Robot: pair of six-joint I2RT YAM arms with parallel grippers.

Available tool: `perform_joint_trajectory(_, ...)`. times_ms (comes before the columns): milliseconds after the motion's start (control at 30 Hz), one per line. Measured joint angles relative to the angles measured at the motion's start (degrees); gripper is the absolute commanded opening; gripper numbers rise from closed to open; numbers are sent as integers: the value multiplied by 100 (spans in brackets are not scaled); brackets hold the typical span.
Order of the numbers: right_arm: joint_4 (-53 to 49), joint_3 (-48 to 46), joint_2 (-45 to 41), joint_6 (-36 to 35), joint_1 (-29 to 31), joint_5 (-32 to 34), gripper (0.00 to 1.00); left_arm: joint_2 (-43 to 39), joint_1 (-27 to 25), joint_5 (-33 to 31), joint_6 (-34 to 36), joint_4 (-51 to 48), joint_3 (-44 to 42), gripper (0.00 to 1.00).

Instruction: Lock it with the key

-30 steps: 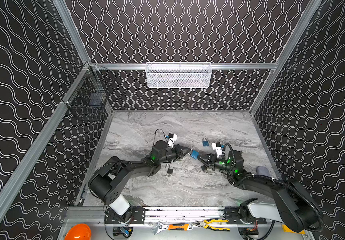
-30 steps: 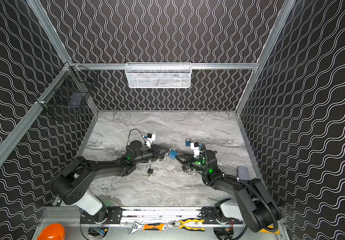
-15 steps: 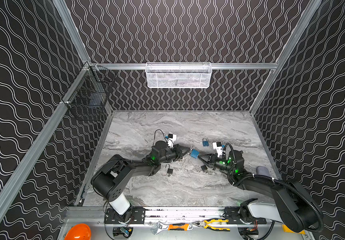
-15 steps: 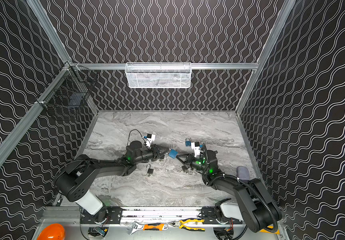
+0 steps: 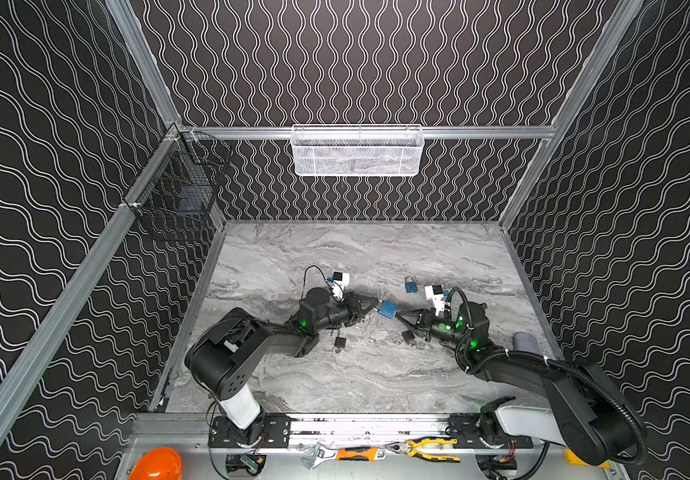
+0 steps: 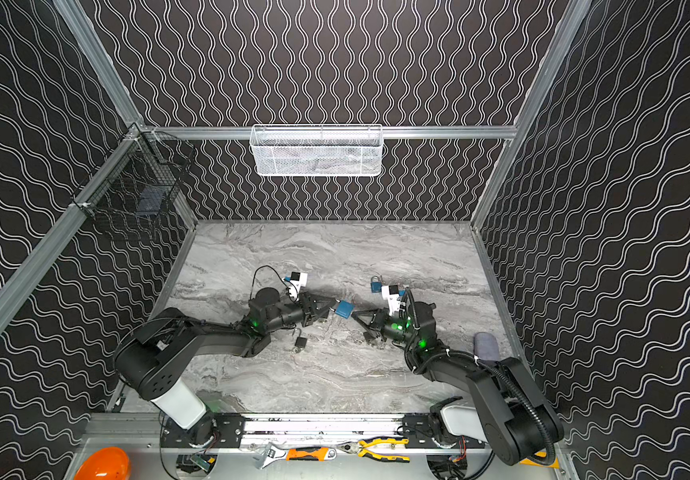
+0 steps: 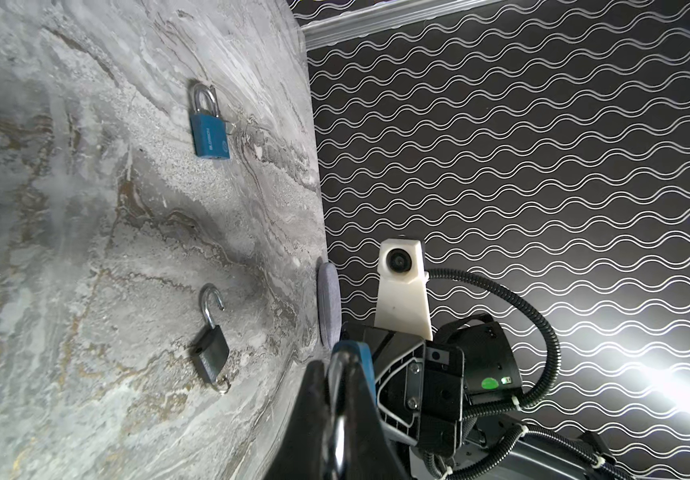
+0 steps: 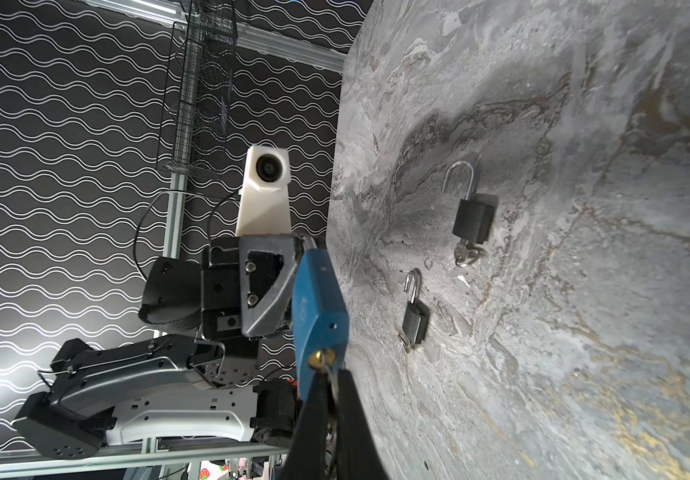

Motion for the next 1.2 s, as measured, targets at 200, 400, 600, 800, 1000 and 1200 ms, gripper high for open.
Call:
perform_joint_trajectory(200,-48,-24,-26,-13,-35,17,0,267,48,-109,-293,621,-160,0)
perform_joint_trajectory(400,33,-76,-94,-13,-103,50,0,319,103,-400,-398,673,-236,0)
perform_joint_trajectory(600,-17,-140,-284,-35,-264,35,0,358,170,-400,-400,664,-256,0)
perform_joint_trajectory(800,-356,-142,-590,-212,-745,-44,0,522,247,-216,-345,411,9,0)
perform_joint_trajectory(1000,-1029,-98,-688,-520,-1648,-341,0,772,365,286,131,-505,955,0)
perform_joint_trajectory(1200,-1482,-57,-461,-811,-2450,-798,0,1421,452,1029,1084,-2094,2583,0)
